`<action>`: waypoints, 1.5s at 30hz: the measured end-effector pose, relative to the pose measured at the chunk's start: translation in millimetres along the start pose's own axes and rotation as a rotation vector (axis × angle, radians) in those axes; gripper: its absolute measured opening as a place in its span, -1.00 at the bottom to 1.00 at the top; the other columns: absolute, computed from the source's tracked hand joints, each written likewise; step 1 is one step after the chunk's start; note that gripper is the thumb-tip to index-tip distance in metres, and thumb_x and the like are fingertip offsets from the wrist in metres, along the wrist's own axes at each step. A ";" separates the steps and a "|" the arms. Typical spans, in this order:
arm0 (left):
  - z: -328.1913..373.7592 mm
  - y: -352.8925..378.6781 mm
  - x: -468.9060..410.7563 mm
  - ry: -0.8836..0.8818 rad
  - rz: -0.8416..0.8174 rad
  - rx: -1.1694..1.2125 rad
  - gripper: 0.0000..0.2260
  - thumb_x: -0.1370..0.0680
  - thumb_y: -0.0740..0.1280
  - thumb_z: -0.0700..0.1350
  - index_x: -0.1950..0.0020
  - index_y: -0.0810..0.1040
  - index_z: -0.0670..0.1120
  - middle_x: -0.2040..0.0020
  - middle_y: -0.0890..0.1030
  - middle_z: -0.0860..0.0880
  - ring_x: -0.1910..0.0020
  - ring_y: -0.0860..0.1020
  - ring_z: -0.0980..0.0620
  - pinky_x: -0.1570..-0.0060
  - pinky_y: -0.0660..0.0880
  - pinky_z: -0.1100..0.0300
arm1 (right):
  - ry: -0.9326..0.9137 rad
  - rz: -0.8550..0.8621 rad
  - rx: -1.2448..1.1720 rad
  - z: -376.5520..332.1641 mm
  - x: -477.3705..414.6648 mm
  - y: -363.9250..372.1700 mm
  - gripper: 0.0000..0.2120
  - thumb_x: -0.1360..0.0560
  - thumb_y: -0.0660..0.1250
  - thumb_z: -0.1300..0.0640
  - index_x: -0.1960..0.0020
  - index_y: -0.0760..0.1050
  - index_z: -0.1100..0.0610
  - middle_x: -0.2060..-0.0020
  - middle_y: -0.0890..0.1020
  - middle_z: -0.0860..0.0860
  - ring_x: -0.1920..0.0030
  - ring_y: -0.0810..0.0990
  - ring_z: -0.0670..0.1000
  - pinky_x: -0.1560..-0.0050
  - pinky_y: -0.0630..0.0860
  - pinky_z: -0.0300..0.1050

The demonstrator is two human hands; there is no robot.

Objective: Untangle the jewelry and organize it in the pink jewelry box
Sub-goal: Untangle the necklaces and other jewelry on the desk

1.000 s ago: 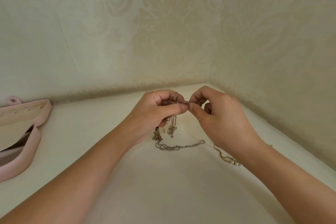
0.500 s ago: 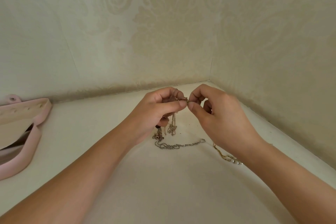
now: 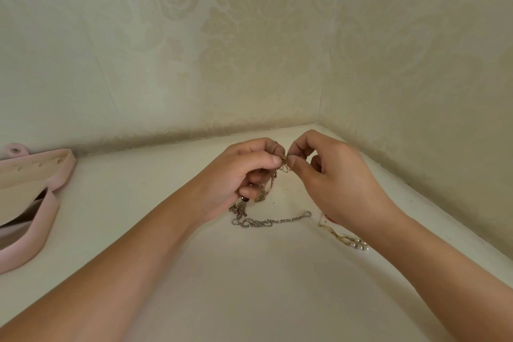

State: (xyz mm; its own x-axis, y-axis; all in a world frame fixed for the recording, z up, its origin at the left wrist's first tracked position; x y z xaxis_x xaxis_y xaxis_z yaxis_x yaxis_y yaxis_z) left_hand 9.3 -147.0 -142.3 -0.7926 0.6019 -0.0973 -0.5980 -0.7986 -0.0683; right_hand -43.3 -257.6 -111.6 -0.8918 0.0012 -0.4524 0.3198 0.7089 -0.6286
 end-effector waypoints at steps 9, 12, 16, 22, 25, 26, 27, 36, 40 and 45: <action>-6.5 0.0 -2.8 -0.048 -0.005 0.100 -0.92 -0.37 0.21 -0.12 0.32 0.45 -0.07 0.38 0.41 0.06 0.47 0.24 0.17 0.58 0.16 0.38 | 0.015 -0.008 -0.083 1.5 -2.3 -1.2 -0.83 -0.55 0.26 0.19 0.20 0.43 0.01 0.51 0.45 -0.33 0.53 0.33 -0.12 0.50 0.30 -0.39; -5.4 5.6 -1.8 -0.059 -0.070 0.126 -0.93 -0.37 0.19 -0.12 0.28 0.42 -0.09 0.37 0.40 0.06 0.46 0.25 0.18 0.58 0.15 0.38 | 0.040 -0.002 -0.104 4.7 -2.5 0.0 -0.83 -0.56 0.24 0.19 0.20 0.42 0.03 0.55 0.44 -0.31 0.56 0.33 -0.11 0.53 0.27 -0.38; -4.7 1.8 -2.6 -0.075 -0.053 0.177 -0.94 -0.37 0.18 -0.12 0.24 0.33 -0.09 0.38 0.37 0.07 0.46 0.24 0.18 0.58 0.13 0.37 | 0.043 0.011 -0.174 4.1 -2.5 -1.9 -0.82 -0.57 0.23 0.18 0.20 0.41 0.02 0.62 0.36 -0.13 0.56 0.28 -0.09 0.55 0.23 -0.33; -3.2 6.6 -1.7 -0.071 -0.071 0.183 -0.95 -0.36 0.16 -0.13 0.25 0.32 -0.09 0.39 0.37 0.07 0.47 0.24 0.18 0.58 0.12 0.38 | 0.057 0.053 -0.143 2.7 -2.2 1.7 -0.85 -0.59 0.18 0.18 0.16 0.40 0.07 0.52 0.37 -0.12 0.57 0.30 -0.09 0.56 0.21 -0.32; -0.8 0.7 -1.6 -0.034 -0.011 0.123 -0.96 -0.34 0.17 -0.14 0.26 0.36 -0.10 0.41 0.38 0.08 0.49 0.25 0.19 0.59 0.15 0.38 | 0.127 0.046 -0.290 7.5 -2.9 2.3 -0.85 -0.58 0.22 0.18 0.16 0.44 0.05 0.41 0.48 -0.08 0.48 0.40 -0.16 0.44 0.35 -0.34; -0.9 -1.7 -2.2 -0.030 0.009 0.112 -0.96 -0.34 0.18 -0.14 0.25 0.37 -0.10 0.41 0.39 0.09 0.49 0.25 0.19 0.59 0.15 0.38 | 0.147 0.030 -0.382 8.8 -3.8 2.7 -0.86 -0.57 0.24 0.20 0.16 0.47 0.06 0.37 0.53 -0.07 0.41 0.47 -0.17 0.35 0.41 -0.36; -1.1 -3.8 -2.3 -0.031 0.025 0.113 -0.95 -0.34 0.18 -0.14 0.24 0.38 -0.10 0.42 0.41 0.10 0.49 0.25 0.19 0.59 0.15 0.38 | 0.157 0.010 -0.472 9.6 -4.7 3.5 -0.87 -0.56 0.25 0.22 0.15 0.49 0.08 0.35 0.56 -0.07 0.35 0.52 -0.17 0.27 0.45 -0.35; -0.3 -9.3 -1.5 -0.021 0.073 0.191 -0.95 -0.36 0.27 -0.14 0.22 0.46 -0.09 0.32 0.42 0.04 0.47 0.29 0.18 0.58 0.18 0.38 | 0.225 -0.084 -0.830 11.1 -4.4 10.2 -0.86 -0.57 0.20 0.27 0.14 0.48 0.19 0.35 0.59 -0.02 0.28 0.59 -0.05 0.07 0.58 -0.17; 3.1 -8.1 -1.2 -0.013 0.049 0.180 -0.90 -0.39 0.28 -0.12 0.33 0.54 -0.01 0.40 0.47 0.07 0.48 0.27 0.19 0.59 0.18 0.40 | 0.272 -0.139 -0.792 10.8 0.3 16.8 -0.89 -0.59 0.20 0.24 0.10 0.44 0.19 0.34 0.58 0.00 0.49 0.42 -0.08 0.35 0.49 -0.23; 5.0 -7.2 -1.0 -0.004 0.033 0.148 -0.84 -0.40 0.30 -0.09 0.37 0.59 0.02 0.43 0.43 0.09 0.49 0.24 0.19 0.59 0.15 0.41 | 0.220 -0.074 -0.529 5.7 -1.3 5.2 -0.94 -0.47 0.39 0.12 0.10 0.54 0.08 0.36 0.53 -0.14 0.54 0.32 -0.19 0.48 0.25 -0.40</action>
State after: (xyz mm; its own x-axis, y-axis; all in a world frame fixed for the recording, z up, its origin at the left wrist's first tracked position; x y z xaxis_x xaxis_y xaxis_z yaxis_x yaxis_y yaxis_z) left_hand 13.8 -141.8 -136.8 -0.8123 0.5758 -0.0930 -0.5826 -0.8086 0.0820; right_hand -38.6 -258.0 -117.9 -0.9694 0.0444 -0.2415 0.1007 0.9689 -0.2260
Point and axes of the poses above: each hand's wrist, its own x-axis away from the middle knuckle, its own y-axis out of the palm, z = x × y, the point moved 7 cm from there along -x, towards the middle knuckle
